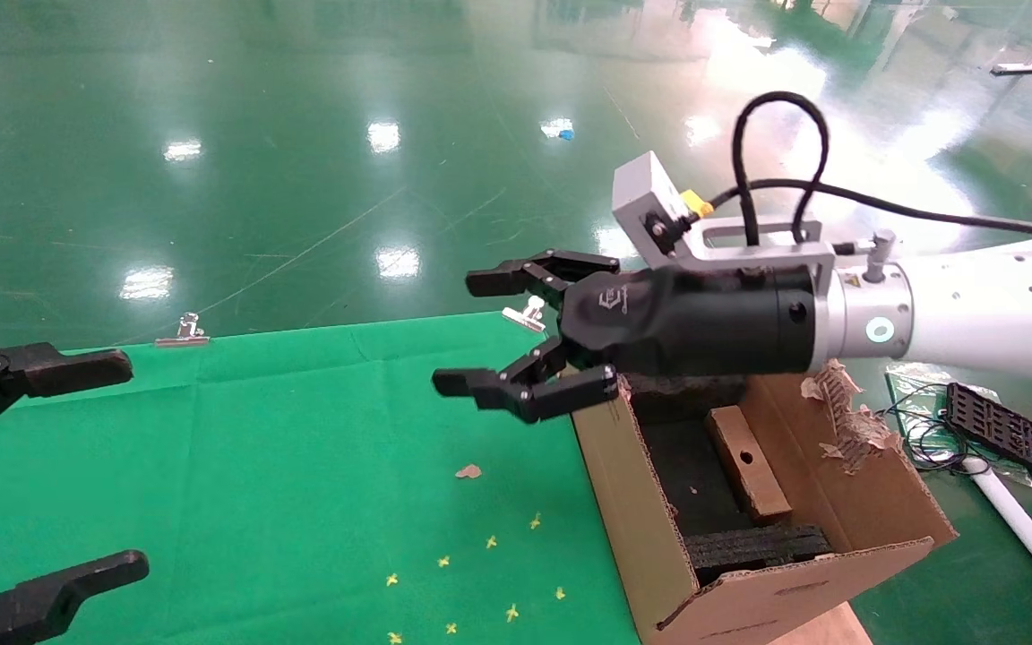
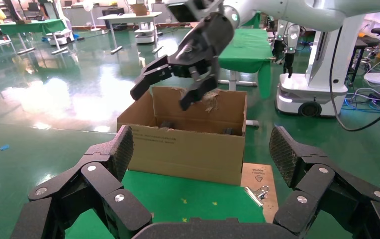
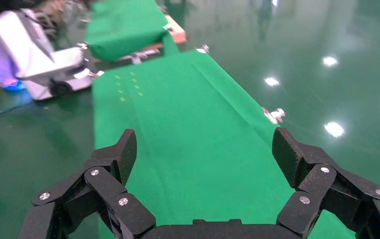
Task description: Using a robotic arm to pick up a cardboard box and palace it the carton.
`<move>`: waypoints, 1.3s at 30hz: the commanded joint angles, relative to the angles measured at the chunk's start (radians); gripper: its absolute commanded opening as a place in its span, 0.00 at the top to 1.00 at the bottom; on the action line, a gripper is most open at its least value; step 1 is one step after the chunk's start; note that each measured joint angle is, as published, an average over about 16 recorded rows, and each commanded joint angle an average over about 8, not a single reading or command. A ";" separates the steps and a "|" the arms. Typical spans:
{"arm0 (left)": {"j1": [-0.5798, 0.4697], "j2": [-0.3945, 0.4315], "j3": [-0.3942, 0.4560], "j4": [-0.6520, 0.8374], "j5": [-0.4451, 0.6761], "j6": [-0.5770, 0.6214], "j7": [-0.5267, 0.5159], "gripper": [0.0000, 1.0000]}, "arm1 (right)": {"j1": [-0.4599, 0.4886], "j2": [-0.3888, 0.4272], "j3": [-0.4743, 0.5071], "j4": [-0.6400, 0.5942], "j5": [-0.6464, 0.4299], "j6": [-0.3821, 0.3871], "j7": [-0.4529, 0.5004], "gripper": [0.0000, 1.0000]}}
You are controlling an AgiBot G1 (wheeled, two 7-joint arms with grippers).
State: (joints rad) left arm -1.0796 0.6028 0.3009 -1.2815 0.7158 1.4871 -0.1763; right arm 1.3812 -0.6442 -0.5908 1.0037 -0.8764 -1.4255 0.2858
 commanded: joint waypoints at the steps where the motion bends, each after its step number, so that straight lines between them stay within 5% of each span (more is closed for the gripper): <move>1: 0.000 0.000 0.000 0.000 0.000 0.000 0.000 0.00 | -0.037 0.004 0.037 0.034 0.018 -0.008 -0.012 0.00; 19: 0.000 0.000 0.001 0.000 -0.001 -0.001 0.000 0.00 | -0.328 0.035 0.332 0.299 0.156 -0.075 -0.103 0.00; 39: 0.000 -0.001 0.001 0.000 -0.001 -0.001 0.001 0.00 | -0.319 0.035 0.323 0.290 0.152 -0.073 -0.101 0.00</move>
State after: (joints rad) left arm -1.0796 0.6023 0.3017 -1.2812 0.7149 1.4863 -0.1758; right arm 1.0618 -0.6094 -0.2672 1.2943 -0.7235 -1.4986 0.1851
